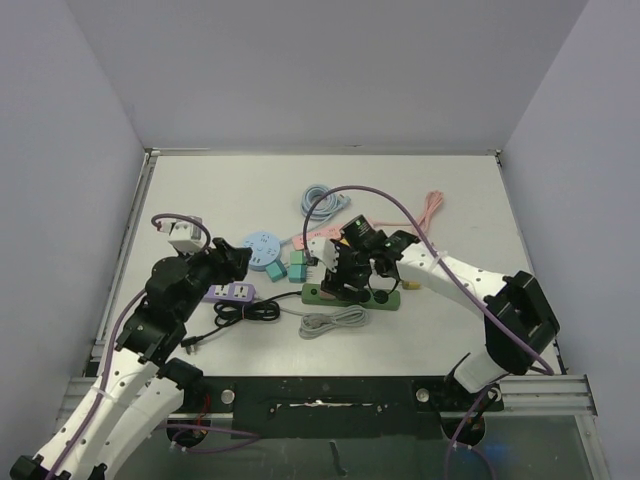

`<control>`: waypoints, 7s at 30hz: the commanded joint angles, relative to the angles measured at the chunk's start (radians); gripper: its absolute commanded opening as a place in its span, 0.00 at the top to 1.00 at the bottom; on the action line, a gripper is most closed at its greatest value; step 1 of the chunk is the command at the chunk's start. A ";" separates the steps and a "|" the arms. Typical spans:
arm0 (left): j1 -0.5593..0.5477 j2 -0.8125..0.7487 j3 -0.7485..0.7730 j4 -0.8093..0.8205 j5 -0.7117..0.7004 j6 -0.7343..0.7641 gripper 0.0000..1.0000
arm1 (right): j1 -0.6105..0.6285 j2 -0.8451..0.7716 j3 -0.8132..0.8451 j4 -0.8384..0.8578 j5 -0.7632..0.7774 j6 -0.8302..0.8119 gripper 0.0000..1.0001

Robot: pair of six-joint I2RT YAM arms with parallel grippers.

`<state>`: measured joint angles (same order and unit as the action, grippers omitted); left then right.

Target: Insert the plug

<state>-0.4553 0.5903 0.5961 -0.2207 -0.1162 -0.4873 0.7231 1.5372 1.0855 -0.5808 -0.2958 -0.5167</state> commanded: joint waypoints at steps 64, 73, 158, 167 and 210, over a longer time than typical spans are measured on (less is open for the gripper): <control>0.010 -0.046 -0.012 0.043 -0.079 0.032 0.36 | 0.002 0.258 -0.207 0.206 0.250 -0.134 1.00; 0.010 -0.040 0.001 0.038 -0.085 0.038 0.36 | 0.068 0.184 -0.261 0.319 0.260 -0.079 1.00; -0.202 0.431 -0.021 0.652 0.174 -0.248 0.27 | -0.034 -0.298 -0.163 0.327 0.603 1.653 0.67; -0.326 0.559 -0.019 0.865 0.135 -0.251 0.28 | 0.016 -0.380 -0.226 0.408 0.574 1.877 0.65; -0.337 0.572 -0.075 1.079 0.394 -0.163 1.00 | -0.242 -0.616 -0.175 0.395 -0.170 0.963 0.02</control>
<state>-0.8291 1.2610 0.5251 0.7750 0.0845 -0.6666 0.5056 0.9833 0.8539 -0.2317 -0.1535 0.8314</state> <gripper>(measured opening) 0.236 0.980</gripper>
